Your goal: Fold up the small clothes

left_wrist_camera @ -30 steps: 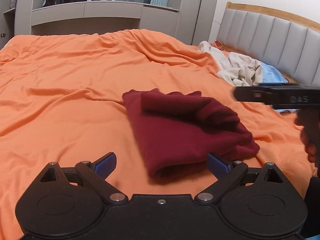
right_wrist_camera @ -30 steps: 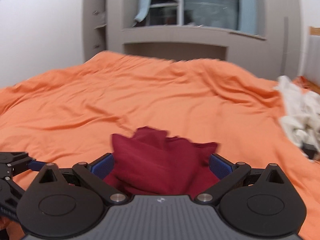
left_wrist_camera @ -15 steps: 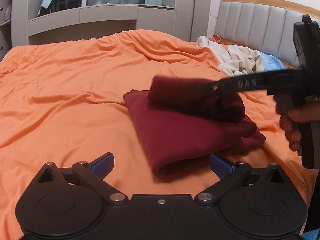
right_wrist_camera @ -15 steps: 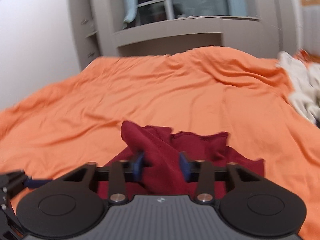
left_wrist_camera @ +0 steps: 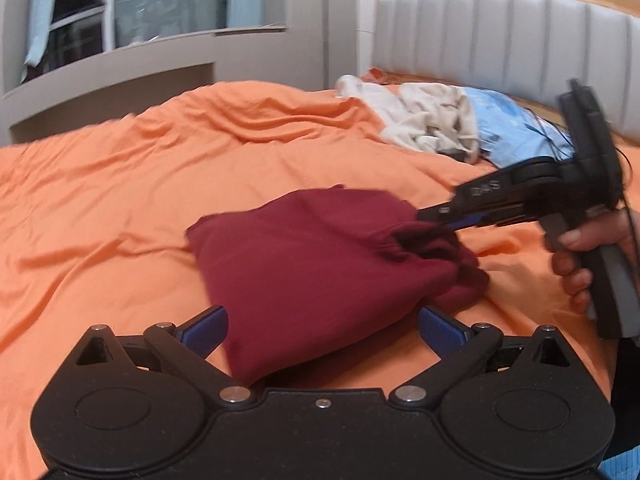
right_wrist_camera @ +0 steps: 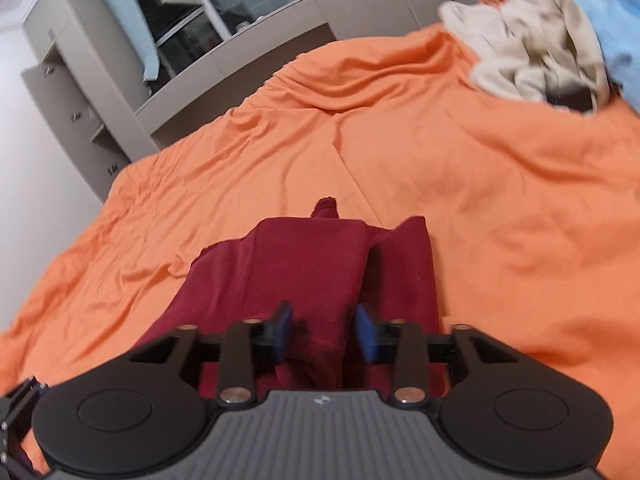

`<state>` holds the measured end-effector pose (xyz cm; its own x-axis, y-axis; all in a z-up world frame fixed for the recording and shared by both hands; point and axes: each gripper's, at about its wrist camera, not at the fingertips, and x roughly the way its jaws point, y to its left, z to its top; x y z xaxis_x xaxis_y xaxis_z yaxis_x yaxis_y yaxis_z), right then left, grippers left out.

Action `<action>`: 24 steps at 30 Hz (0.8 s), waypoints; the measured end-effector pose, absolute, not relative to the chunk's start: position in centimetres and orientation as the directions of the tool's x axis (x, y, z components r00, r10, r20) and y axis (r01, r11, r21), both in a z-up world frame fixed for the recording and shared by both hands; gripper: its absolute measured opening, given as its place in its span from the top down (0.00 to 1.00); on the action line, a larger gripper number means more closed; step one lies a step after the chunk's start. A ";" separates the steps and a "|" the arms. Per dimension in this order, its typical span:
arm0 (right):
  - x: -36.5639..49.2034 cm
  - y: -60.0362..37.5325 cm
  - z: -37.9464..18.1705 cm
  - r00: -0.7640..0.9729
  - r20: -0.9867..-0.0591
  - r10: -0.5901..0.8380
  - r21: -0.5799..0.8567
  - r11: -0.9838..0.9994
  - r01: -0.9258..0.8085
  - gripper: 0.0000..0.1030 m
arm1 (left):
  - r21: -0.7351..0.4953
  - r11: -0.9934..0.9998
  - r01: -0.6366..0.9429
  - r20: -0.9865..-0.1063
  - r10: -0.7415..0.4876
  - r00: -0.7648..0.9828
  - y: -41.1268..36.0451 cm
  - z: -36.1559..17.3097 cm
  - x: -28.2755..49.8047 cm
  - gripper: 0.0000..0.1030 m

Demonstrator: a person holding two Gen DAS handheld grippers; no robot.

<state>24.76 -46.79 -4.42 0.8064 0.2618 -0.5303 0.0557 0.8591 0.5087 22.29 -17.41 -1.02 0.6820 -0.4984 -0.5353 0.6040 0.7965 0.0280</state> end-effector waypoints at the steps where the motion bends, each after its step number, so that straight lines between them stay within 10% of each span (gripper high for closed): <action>1: 25.1 -47.0 -4.6 0.806 -0.528 0.266 0.522 0.851 0.061 0.55 | 0.047 0.782 0.622 -0.534 -0.507 0.677 -18.0 -1.0 22.2 0.01; 9: 25.5 -47.6 -5.1 0.820 -0.482 0.309 0.580 0.814 0.033 0.67 | 0.130 0.693 0.709 -0.539 -0.550 0.638 -21.9 -1.3 22.3 0.14; 19: 25.0 -47.4 -4.9 0.845 -0.455 0.282 0.568 0.822 0.031 0.89 | 0.047 0.661 0.749 -0.518 -0.625 0.584 -23.3 -1.6 22.7 0.78; 24: 24.6 -47.4 -4.4 0.869 -0.429 0.248 0.547 0.836 0.031 0.93 | 0.036 0.676 0.736 -0.522 -0.615 0.591 -23.8 -1.9 22.9 0.89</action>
